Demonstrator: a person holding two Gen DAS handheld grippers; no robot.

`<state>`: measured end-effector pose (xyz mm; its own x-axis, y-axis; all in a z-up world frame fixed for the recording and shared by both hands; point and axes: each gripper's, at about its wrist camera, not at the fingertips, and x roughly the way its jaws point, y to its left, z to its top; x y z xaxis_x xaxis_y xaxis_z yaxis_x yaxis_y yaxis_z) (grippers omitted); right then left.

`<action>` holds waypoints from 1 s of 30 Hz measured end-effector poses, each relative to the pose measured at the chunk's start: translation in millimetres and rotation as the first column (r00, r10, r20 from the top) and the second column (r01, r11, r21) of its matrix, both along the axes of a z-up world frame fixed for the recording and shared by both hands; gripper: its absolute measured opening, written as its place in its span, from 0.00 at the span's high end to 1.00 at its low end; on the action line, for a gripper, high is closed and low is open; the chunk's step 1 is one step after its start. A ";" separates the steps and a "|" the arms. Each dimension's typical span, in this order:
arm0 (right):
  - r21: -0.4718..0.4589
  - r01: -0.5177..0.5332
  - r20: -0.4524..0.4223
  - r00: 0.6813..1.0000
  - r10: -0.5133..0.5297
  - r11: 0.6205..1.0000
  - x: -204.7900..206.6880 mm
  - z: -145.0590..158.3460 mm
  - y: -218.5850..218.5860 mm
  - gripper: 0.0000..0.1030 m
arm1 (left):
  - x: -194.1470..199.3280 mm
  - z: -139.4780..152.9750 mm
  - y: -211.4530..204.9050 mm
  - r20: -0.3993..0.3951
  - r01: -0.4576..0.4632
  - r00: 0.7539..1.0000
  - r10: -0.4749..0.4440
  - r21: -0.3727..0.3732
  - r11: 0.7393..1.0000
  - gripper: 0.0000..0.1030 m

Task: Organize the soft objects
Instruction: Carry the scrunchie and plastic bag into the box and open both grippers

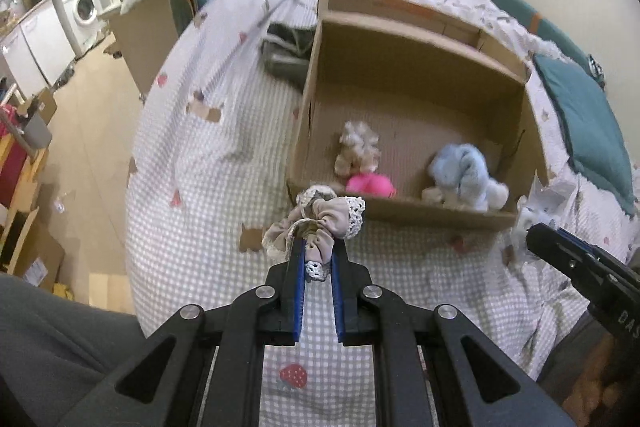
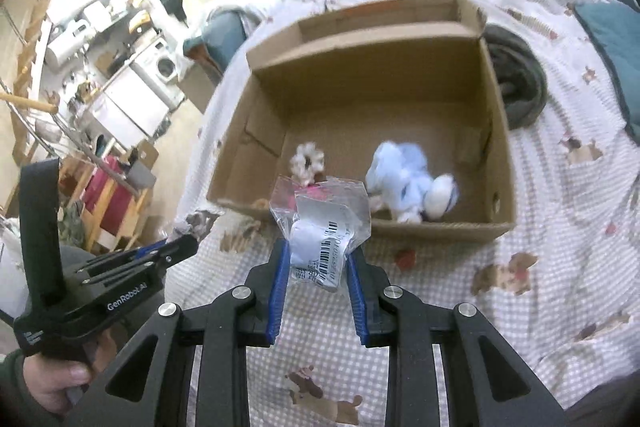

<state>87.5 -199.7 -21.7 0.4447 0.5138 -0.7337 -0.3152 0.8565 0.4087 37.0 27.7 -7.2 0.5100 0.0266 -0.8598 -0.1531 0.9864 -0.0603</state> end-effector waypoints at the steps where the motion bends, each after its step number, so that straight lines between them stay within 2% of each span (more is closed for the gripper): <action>1: 0.003 0.005 0.008 1.000 -0.005 1.000 -0.3 4.1 -4.9 0.71 | 2.2 4.5 -0.4 0.011 0.002 1.000 -0.002 0.004 1.000 0.89; 9: 0.040 0.024 0.063 0.998 -0.027 0.999 23.4 24.9 -22.1 0.71 | 28.1 29.8 -9.7 0.051 0.046 0.998 -0.046 0.015 0.999 0.89; 15: 0.053 0.053 0.080 0.995 -0.057 0.997 49.3 25.6 -31.7 0.71 | 51.5 37.3 -19.3 0.062 0.080 0.995 -0.080 0.017 0.997 0.89; 22: 0.051 0.067 0.106 0.992 -0.072 0.996 73.8 20.8 -32.2 0.71 | 89.1 58.3 -33.1 0.122 0.123 0.984 -0.130 0.064 0.990 0.89; 25: 0.052 0.075 0.104 0.991 -0.080 0.996 84.1 16.5 -31.4 0.71 | 105.7 56.8 -40.4 0.132 0.142 0.979 -0.153 0.083 0.986 0.89; 30: 0.048 0.112 0.084 0.990 -0.116 0.993 91.6 3.5 -35.7 0.71 | 118.1 27.9 -50.0 0.155 0.186 0.968 -0.198 0.088 0.979 0.89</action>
<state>179.1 -235.4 -18.3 0.5628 0.4860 -0.6687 -0.2521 0.8713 0.4211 155.1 -22.4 20.7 0.6437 -0.0268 -0.7648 0.0457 0.9989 0.0034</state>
